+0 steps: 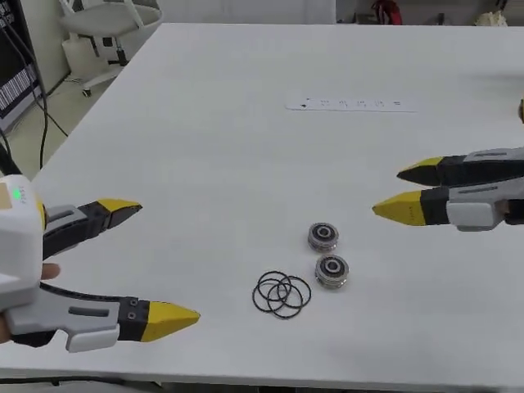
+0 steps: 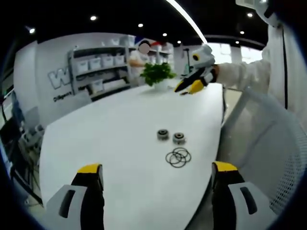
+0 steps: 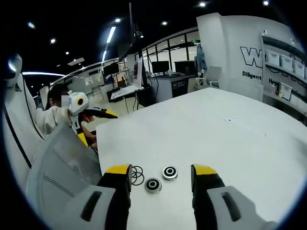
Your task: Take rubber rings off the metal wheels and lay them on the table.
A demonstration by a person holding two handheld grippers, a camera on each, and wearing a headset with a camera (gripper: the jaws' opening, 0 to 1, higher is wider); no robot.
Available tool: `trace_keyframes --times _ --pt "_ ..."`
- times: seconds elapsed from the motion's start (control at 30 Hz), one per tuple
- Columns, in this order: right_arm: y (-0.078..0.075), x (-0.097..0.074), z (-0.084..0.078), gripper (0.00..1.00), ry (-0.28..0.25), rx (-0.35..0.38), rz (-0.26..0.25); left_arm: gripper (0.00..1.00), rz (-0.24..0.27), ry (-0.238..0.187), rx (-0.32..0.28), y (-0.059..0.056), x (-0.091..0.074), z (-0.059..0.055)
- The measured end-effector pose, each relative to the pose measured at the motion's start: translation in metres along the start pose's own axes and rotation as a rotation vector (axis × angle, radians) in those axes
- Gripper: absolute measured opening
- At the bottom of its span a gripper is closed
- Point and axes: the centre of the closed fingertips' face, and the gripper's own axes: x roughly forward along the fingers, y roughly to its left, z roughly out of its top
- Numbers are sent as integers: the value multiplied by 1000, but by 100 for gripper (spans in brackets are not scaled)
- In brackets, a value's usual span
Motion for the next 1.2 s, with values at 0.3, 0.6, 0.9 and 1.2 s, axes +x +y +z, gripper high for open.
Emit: trace_keyframes --times 0.3,0.6,0.9,1.2 --pt "-11 -30 -4 58 -67 23 -60 99 15 -11 -19 1 -3 1" --pt "-8 -50 -13 65 -139 53 -83 100 28 -8 -41 2 -6 -5" --pt "1 -61 -27 75 -179 52 -118 100 41 -13 -73 2 -8 -12" --pt "9 -60 -58 85 -141 88 -130 100 60 -12 -109 6 -10 -23"
